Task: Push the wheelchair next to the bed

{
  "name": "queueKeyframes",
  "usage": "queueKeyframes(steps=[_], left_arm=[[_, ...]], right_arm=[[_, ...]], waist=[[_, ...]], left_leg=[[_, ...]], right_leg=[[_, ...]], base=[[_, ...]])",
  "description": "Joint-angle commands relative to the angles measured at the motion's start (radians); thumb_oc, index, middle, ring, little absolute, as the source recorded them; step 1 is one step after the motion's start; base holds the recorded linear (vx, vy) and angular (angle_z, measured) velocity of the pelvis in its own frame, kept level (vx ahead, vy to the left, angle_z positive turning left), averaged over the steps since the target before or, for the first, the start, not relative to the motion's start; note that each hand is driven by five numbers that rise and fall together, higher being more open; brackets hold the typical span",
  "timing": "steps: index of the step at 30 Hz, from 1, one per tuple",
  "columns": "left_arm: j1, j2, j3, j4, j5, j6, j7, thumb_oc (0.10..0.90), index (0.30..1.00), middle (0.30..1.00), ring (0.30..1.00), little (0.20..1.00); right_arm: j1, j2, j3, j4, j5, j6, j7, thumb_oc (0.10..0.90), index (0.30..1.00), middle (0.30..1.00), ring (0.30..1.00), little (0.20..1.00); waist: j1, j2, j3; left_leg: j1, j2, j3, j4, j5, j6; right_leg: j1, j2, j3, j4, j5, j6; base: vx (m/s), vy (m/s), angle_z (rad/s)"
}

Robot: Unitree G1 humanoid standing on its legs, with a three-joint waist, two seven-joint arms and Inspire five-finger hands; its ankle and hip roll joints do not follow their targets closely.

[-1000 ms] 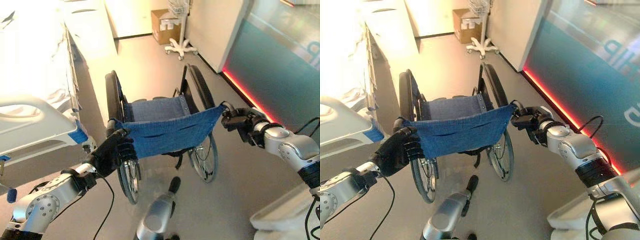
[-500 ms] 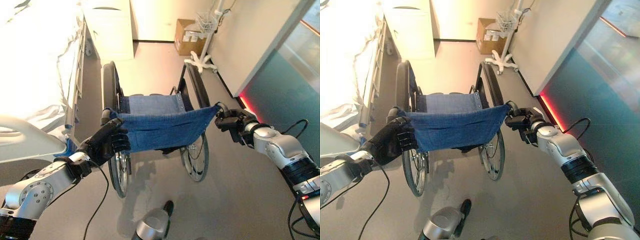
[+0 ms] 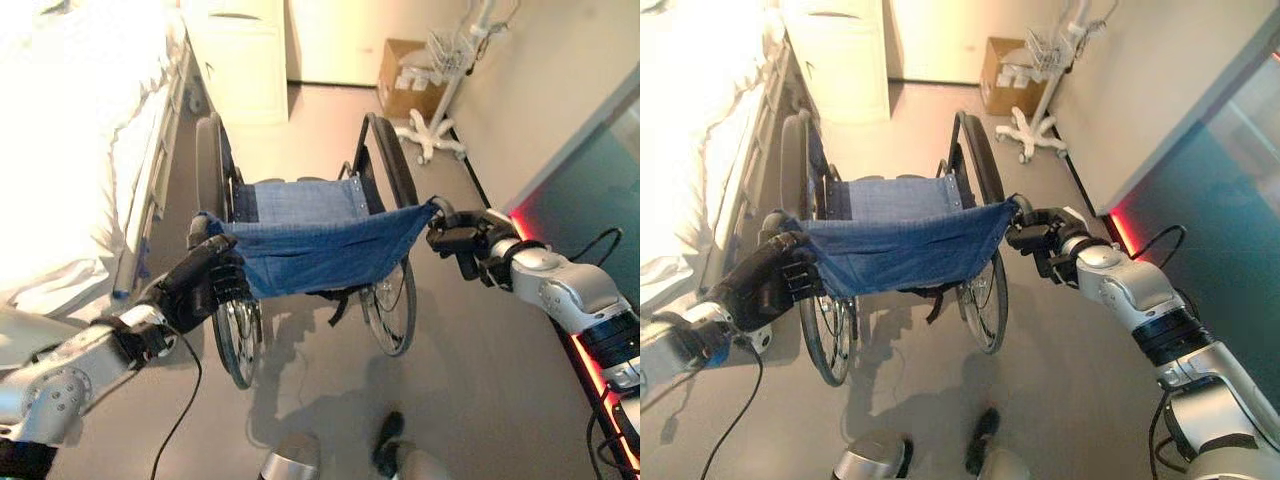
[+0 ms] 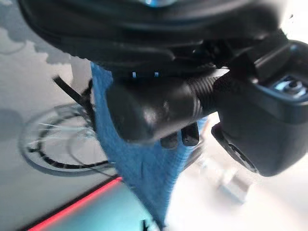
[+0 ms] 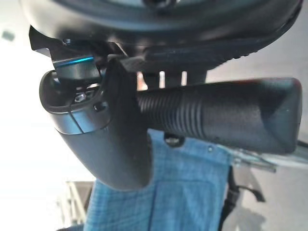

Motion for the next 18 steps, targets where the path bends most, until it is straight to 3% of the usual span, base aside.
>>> queueKeyframes(steps=[1, 2, 4, 5, 6, 7, 9, 12, 13, 16, 17, 18], left_arm=[[-0.069, 0.012, 0.037, -0.067, -0.017, -0.152, 0.039, 0.400, 0.300, 0.300, 0.300, 0.300], [-0.066, -0.002, 0.033, -0.080, -0.018, -0.147, 0.055, 0.400, 0.300, 0.300, 0.300, 0.300], [-0.066, -0.021, 0.027, -0.087, -0.007, -0.136, 0.071, 0.400, 0.300, 0.300, 0.300, 0.300], [-0.067, -0.022, 0.027, -0.087, -0.006, -0.136, 0.070, 0.400, 0.300, 0.300, 0.300, 0.300], [-0.069, -0.025, 0.026, -0.082, -0.003, -0.138, 0.076, 0.400, 0.300, 0.300, 0.300, 0.300], [-0.067, -0.023, 0.033, -0.078, -0.003, -0.141, 0.083, 0.400, 0.300, 0.300, 0.300, 0.300], [-0.065, -0.014, 0.042, -0.066, -0.009, -0.141, 0.079, 0.400, 0.300, 0.300, 0.300, 0.300], [-0.074, -0.015, 0.031, -0.031, 0.011, -0.137, 0.038, 0.400, 0.300, 0.300, 0.300, 0.300], [-0.071, -0.024, 0.019, -0.033, 0.032, -0.141, 0.017, 0.400, 0.300, 0.300, 0.300, 0.300], [-0.083, -0.047, -0.005, -0.040, 0.064, -0.145, -0.004, 0.400, 0.300, 0.300, 0.300, 0.300], [-0.088, -0.055, -0.009, -0.045, 0.073, -0.147, -0.008, 0.400, 0.300, 0.300, 0.300, 0.300], [-0.091, -0.053, -0.004, -0.052, 0.077, -0.143, -0.007, 0.400, 0.300, 0.300, 0.300, 0.300]], right_arm=[[-0.180, -0.116, 0.054, -0.179, 0.000, -0.164, 0.168, 0.400, 0.300, 0.300, 0.300, 0.300], [-0.181, -0.123, 0.065, -0.187, -0.009, -0.171, 0.177, 0.400, 0.300, 0.300, 0.300, 0.300], [-0.172, -0.122, 0.063, -0.200, -0.012, -0.177, 0.185, 0.400, 0.300, 0.300, 0.300, 0.300], [-0.168, -0.122, 0.061, -0.202, -0.014, -0.178, 0.185, 0.400, 0.300, 0.300, 0.300, 0.300], [-0.155, -0.114, 0.056, -0.211, -0.021, -0.182, 0.185, 0.400, 0.300, 0.300, 0.300, 0.300], [-0.153, -0.098, 0.058, -0.221, -0.032, -0.178, 0.179, 0.400, 0.300, 0.300, 0.300, 0.300], [-0.163, -0.082, 0.067, -0.212, -0.035, -0.173, 0.173, 0.400, 0.300, 0.300, 0.300, 0.300], [-0.183, -0.038, 0.078, -0.156, -0.045, -0.167, 0.154, 0.400, 0.300, 0.300, 0.300, 0.300], [-0.181, -0.027, 0.079, -0.147, -0.043, -0.158, 0.135, 0.400, 0.300, 0.300, 0.300, 0.300], [-0.148, -0.006, 0.065, -0.138, -0.072, -0.156, 0.121, 0.400, 0.300, 0.300, 0.300, 0.300], [-0.124, 0.001, 0.055, -0.142, -0.089, -0.161, 0.119, 0.400, 0.300, 0.300, 0.300, 0.300], [-0.101, 0.015, 0.044, -0.139, -0.108, -0.174, 0.125, 0.400, 0.300, 0.300, 0.300, 0.300]], waist=[[-0.079, -0.026, -0.142], [-0.079, -0.042, -0.125], [-0.072, -0.044, -0.103], [-0.070, -0.043, -0.101], [-0.060, -0.042, -0.092], [-0.042, -0.037, -0.090], [-0.028, -0.026, -0.096], [-0.002, 0.002, -0.119], [0.013, 0.014, -0.125], [0.020, 0.018, -0.134], [0.023, 0.017, -0.139], [0.028, 0.013, -0.147]], left_leg=[[-0.118, 0.083, -0.054, 0.263, 0.414, -0.115], [-0.202, 0.062, -0.014, 0.460, 0.426, -0.113], [-0.312, 0.033, 0.022, 0.568, 0.383, -0.090], [-0.323, 0.032, 0.025, 0.559, 0.377, -0.088], [-0.359, 0.018, 0.041, 0.505, 0.353, -0.077], [-0.368, 0.005, 0.059, 0.359, 0.325, -0.067], [-0.344, 0.015, 0.081, 0.171, 0.322, -0.064], [-0.320, 0.036, 0.143, -0.149, 0.369, -0.085], [-0.334, 0.036, 0.199, -0.260, 0.420, -0.101], [-0.356, 0.016, 0.290, -0.347, 0.445, -0.109], [-0.363, 0.009, 0.310, -0.349, 0.446, -0.101], [-0.363, 0.008, 0.332, -0.342, 0.429, -0.071]], right_leg=[[0.111, -0.057, 0.042, -0.105, 0.023, 0.108], [0.134, -0.052, 0.034, -0.098, 0.003, 0.082], [0.164, -0.025, 0.028, -0.089, -0.017, 0.058], [0.170, -0.020, 0.028, -0.090, -0.018, 0.057], [0.188, -0.008, 0.028, -0.096, -0.021, 0.059], [0.207, 0.011, 0.030, -0.107, -0.028, 0.071], [0.225, 0.029, 0.025, -0.115, -0.043, 0.076], [0.277, 0.078, -0.027, -0.125, -0.091, 0.073], [0.325, 0.109, -0.041, -0.130, -0.123, 0.067], [0.390, 0.148, -0.051, -0.136, -0.175, 0.065], [0.401, 0.158, -0.056, -0.127, -0.193, 0.062], [0.394, 0.163, -0.059, -0.101, -0.201, 0.059]], base=[[0.27, -0.357, -0.13], [0.28, -0.356, -0.27], [0.34, -0.339, -0.25], [0.34, -0.251, 0.36], [0.35, -0.147, 0.73], [0.39, -0.145, 0.74], [0.36, -0.069, 0.08], [0.47, -0.065, -0.37], [0.40, -0.071, -0.48], [0.44, -0.087, 0.20], [0.48, -0.091, 0.35], [0.36, -0.061, 0.38]])
